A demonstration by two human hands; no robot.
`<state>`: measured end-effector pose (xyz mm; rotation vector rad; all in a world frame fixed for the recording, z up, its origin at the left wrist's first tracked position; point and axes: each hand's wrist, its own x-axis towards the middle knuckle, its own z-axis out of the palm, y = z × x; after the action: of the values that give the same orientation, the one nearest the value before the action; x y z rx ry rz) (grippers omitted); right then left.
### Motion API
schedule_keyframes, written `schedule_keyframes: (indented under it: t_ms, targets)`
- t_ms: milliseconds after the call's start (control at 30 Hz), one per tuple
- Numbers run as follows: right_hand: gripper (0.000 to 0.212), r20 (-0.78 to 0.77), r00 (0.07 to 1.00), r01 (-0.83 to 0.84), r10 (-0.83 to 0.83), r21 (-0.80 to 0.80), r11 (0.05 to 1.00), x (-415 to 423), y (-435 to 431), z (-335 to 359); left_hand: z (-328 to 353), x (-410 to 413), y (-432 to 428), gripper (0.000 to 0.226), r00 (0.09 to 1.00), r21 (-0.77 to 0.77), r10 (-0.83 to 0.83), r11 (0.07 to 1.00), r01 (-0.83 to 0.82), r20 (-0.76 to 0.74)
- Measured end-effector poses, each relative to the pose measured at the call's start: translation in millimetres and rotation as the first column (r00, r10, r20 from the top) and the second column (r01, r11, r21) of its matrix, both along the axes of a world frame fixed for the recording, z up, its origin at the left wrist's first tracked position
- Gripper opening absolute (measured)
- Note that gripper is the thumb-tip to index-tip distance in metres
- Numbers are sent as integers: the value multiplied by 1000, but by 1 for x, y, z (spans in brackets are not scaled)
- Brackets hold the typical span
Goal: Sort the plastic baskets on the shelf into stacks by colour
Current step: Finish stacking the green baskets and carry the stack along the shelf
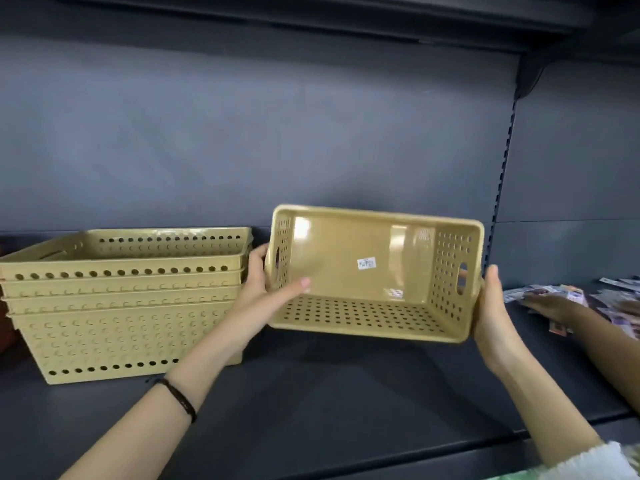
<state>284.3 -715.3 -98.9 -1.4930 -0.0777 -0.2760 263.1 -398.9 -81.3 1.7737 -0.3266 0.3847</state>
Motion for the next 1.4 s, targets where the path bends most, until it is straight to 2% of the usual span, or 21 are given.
schedule_keyframes:
  t_ms: [133, 267, 367, 433, 500, 600, 667, 733, 833, 900, 967, 1033, 1100, 1167, 1300, 1400]
  targets:
    - [68, 102, 994, -36, 30, 54, 998, -2, -3, 27, 46, -8, 12, 87, 980, -50, -116, 991, 125, 160]
    - [63, 284, 956, -114, 67, 151, 982, -1, 25, 50, 88, -28, 23, 104, 944, -149, -157, 967, 207, 291]
    - [63, 428, 901, -160, 72, 173, 972, 0, 62, 63, 102, -45, 37, 96, 934, -215, -122, 956, 202, 336]
    - [76, 481, 868, -237, 122, 186, 954, 3, 84, 72, 105, -52, 52, 98, 939, -262, -60, 952, 156, 340]
    - [87, 517, 831, -341, 206, 181, 923, 4, 108, 79, 105, -59, 70, 108, 940, -306, 6, 946, 105, 341]
    - [86, 533, 804, -417, 264, 188, 889, 4, 146, 89, 107, -69, 101, 132, 921, -338, 83, 940, 55, 381]
    - [107, 532, 792, -445, 298, 169, 879, 4, 169, 96, 110, -75, 122, 138, 891, -351, 124, 935, 42, 436]
    - [119, 564, 758, -462, 328, 110, 880, 2, 193, 102, 113, -80, 144, 129, 857, -322, 140, 946, 32, 496]
    - [101, 608, 724, -459, 327, 71, 885, 2, 225, 107, 116, -83, 178, 104, 826, -235, 166, 971, -42, 539]
    - [75, 624, 712, -452, 321, 58, 890, -1, 245, 108, 114, -81, 198, 97, 835, -231, 180, 971, -65, 520]
    - [60, 616, 717, -439, 325, 38, 898, -3, 262, 108, 110, -76, 214, 92, 864, -269, 200, 960, -78, 463]
    - [55, 571, 744, -428, 348, 7, 904, -2, 277, 106, 104, -68, 231, 88, 884, -317, 243, 941, -116, 400]
    - [56, 531, 757, -424, 382, -47, 905, 2, 288, 101, 97, -58, 248, 72, 891, -355, 304, 917, -179, 336]
    - [58, 507, 768, -405, 391, -88, 910, 4, 295, 95, 89, -50, 259, 65, 900, -368, 357, 895, -253, 251]
    - [53, 467, 799, -379, 379, -98, 920, 7, 303, 88, 79, -41, 271, 79, 915, -370, 380, 876, -308, 138]
    - [65, 468, 794, -349, 389, -173, 921, 12, 306, 80, 77, -39, 281, 110, 893, -265, 445, 872, -413, 72]
